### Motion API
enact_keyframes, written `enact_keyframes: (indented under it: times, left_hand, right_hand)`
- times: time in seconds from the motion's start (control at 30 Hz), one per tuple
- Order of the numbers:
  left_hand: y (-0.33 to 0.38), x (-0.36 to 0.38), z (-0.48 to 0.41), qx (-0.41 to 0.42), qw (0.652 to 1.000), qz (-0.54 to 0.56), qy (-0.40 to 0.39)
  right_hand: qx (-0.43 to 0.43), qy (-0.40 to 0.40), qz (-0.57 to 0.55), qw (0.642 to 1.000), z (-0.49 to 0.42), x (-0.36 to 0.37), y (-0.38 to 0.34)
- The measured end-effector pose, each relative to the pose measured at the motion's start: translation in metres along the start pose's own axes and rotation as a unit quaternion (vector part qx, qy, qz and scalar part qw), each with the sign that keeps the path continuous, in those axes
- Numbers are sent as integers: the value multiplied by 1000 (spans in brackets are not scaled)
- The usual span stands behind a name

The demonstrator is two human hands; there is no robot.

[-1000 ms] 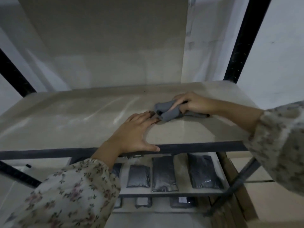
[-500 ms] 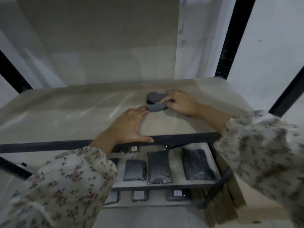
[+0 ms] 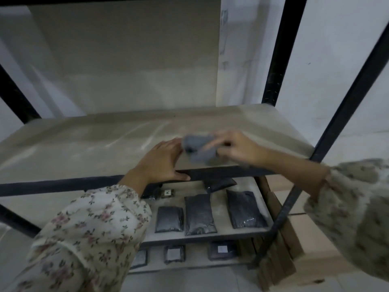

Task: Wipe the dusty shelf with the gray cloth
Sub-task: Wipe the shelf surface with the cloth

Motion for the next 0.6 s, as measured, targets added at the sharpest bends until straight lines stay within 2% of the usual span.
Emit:
enact_keyframes:
  times: [0.1, 0.17, 0.23, 0.3, 0.47, 0.6]
  left_hand:
    - [1, -1, 1, 3, 1000, -10, 6]
    - [0, 0, 3, -2, 1000, -6, 5]
    - [-2, 2, 4, -9, 1000, 2, 3]
    - [-1, 1, 4, -9, 1000, 7, 4]
    - [2, -4, 6, -11, 999, 17, 30]
    - [5, -8, 6, 6, 1000, 5, 18]
  right_hand:
    - [66, 79, 51, 993, -57, -36, 34]
    - [130, 72, 133, 980, -76, -34, 71]
    - [150, 71, 230, 959, -73, -23, 89]
    - [104, 71, 253, 959, -62, -9, 80]
    - [-15, 19, 174, 985, -4, 25, 37]
    - [-41, -106, 89, 990, 31, 40, 11]
Point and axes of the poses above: each hand's wrist, its own z-axis away from the middle knuckle, its own x-axis out of the palm, y = z × x, the point moved 7 cm from there along -z, towards the middle knuckle, and after that the axes turned 14 degrees about -z, right-handed, at the moved point
